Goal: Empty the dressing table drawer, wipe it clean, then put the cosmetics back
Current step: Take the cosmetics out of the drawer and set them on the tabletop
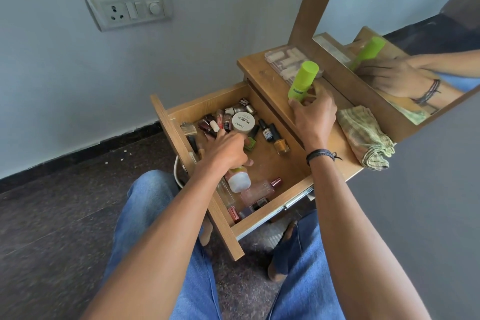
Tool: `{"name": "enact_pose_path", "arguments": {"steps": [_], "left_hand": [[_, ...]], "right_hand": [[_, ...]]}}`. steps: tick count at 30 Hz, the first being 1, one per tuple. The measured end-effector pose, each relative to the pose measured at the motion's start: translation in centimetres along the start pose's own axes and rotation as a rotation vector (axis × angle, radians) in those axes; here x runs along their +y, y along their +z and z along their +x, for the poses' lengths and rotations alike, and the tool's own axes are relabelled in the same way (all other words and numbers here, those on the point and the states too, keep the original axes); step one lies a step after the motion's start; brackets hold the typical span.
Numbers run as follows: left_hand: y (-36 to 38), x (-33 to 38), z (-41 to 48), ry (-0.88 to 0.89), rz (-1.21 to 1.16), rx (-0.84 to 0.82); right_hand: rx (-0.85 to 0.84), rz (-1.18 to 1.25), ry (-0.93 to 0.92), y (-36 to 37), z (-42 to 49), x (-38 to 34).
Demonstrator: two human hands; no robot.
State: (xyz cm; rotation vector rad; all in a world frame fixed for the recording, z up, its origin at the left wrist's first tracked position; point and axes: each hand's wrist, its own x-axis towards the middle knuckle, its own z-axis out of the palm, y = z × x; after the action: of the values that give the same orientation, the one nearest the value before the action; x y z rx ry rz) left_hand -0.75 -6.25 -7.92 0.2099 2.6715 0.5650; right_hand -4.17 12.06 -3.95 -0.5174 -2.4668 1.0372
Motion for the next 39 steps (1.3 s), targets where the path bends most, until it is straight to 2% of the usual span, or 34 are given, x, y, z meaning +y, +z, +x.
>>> {"name": "enact_pose_path", "arguments": {"steps": [5,9,12,17,20,26,32,35,39], "left_hand": [[-0.1,0.4,-0.4,-0.024,-0.053,-0.028],[-0.3,0.8,-0.3,-0.037,-0.084,-0.045],[-0.3,0.5,0.0,-0.066,-0.125,0.019],[-0.6,-0.1,0.1,-0.098,-0.124,0.162],[-0.5,-0.7,0.6,-0.116,-0.124,0.241],[-0.4,-1.0,0.8,-0.189,-0.196,0.289],[-0.6,-1.6,0.8,-0.223,-0.235,0.217],[-0.9,-1.6,0.9,-0.231,-0.291,0.184],[-1.1,-1.5,0.9,-0.253,-0.320,0.223]], "right_hand": [[0.135,0.053,-0.066,-0.4,-2.0,0.0],[0.242,0.092,-0.310,0.1,-5.1,0.6],[0.124,0.092,-0.408,1.3,-7.4,1.3],[-0.240,-0.124,-0.354,3.7,-8.7,2.5],[-0.316,-0.188,-0.347,4.1,-8.6,2.3],[-0.489,-0.258,-0.337,4.5,-9.1,2.4],[-0.494,-0.179,-0.335,4.2,-9.5,2.0],[-0.583,-0.206,-0.380,4.0,-10.5,1.4],[-0.701,-0.336,-0.342,3.9,-12.2,1.1]]}}
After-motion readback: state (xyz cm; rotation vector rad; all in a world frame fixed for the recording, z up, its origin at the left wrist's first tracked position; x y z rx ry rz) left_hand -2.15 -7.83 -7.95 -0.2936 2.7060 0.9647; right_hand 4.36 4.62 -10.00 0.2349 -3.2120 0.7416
